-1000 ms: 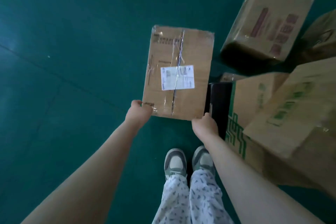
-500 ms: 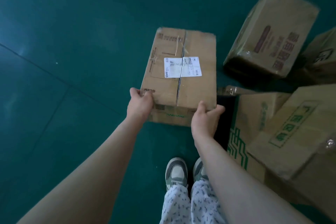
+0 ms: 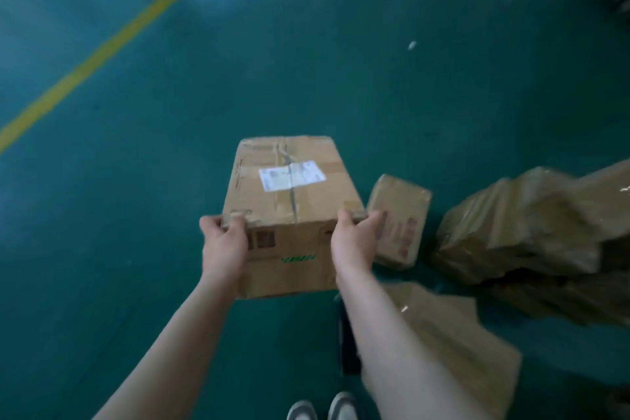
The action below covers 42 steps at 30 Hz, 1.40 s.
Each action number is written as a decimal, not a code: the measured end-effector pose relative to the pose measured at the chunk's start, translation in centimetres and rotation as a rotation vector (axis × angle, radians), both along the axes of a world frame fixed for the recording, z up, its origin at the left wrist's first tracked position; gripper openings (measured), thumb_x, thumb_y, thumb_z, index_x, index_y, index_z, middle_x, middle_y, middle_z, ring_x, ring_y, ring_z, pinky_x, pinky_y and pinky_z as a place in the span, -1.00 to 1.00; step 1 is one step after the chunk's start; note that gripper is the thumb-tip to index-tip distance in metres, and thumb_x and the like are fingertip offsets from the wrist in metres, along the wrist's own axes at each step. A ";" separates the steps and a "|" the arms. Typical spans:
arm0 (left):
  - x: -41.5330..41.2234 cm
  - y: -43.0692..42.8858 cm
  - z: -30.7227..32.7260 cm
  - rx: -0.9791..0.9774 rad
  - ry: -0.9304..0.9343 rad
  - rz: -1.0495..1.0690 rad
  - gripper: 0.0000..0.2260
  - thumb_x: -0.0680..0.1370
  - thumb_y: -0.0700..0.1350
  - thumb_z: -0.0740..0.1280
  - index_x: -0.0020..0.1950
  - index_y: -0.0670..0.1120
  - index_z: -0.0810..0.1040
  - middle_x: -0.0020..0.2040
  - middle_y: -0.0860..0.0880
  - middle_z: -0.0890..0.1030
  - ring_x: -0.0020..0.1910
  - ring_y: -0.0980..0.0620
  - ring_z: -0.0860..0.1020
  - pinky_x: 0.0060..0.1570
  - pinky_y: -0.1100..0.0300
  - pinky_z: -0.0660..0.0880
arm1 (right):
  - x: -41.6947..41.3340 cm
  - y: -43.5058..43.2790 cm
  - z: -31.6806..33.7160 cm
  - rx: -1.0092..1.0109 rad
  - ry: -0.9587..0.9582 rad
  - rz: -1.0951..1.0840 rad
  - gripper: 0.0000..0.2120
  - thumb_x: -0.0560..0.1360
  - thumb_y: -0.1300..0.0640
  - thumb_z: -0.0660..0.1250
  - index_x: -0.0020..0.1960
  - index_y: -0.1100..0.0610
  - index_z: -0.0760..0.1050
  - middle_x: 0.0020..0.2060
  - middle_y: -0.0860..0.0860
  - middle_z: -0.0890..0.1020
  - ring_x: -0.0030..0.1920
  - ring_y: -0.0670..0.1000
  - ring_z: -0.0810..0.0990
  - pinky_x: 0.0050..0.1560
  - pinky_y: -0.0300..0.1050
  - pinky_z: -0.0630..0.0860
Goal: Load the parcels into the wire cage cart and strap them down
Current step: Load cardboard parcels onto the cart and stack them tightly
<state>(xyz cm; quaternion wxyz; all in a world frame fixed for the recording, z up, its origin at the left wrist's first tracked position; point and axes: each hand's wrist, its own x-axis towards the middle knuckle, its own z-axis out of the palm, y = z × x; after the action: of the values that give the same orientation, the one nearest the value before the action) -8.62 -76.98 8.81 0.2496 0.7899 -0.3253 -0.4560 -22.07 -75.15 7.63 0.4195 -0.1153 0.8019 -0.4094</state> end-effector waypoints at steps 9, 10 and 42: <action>-10.3 2.9 17.2 -0.158 0.119 -0.281 -0.83 0.63 -0.02 0.11 0.13 -0.08 0.22 -0.18 -0.02 0.42 -0.23 -0.04 0.42 -0.19 0.07 0.34 | -9.6 6.3 16.4 -0.071 -0.043 -0.321 -0.87 0.58 0.11 0.15 0.08 0.09 0.23 0.02 0.11 0.52 -0.16 0.10 0.51 0.06 0.17 0.53; -11.4 3.7 18.4 -0.164 0.129 -0.304 -0.84 0.63 -0.03 0.10 0.13 -0.08 0.22 -0.18 -0.03 0.42 -0.25 -0.02 0.41 -0.18 0.07 0.35 | -10.5 7.4 17.8 -0.081 -0.051 -0.351 -0.86 0.58 0.13 0.14 0.10 0.10 0.23 0.00 0.10 0.51 -0.16 0.10 0.52 0.06 0.18 0.54; -45.0 56.0 30.0 -0.087 0.377 -1.413 -0.87 0.62 -0.07 0.07 0.10 -0.10 0.23 -0.08 -0.15 0.49 -0.07 -0.18 0.53 0.06 -0.16 0.51 | -32.5 68.6 33.0 -0.041 0.254 -1.376 -0.48 0.63 0.13 0.10 0.53 0.11 0.00 0.40 0.15 0.35 0.27 0.25 0.45 0.19 0.20 0.47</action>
<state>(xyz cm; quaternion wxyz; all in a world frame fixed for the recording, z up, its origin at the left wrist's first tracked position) -53.65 -21.00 38.81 -0.0212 0.2892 -0.7263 -0.6232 -54.58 -6.58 40.61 -0.0341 0.3639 0.7275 -0.5806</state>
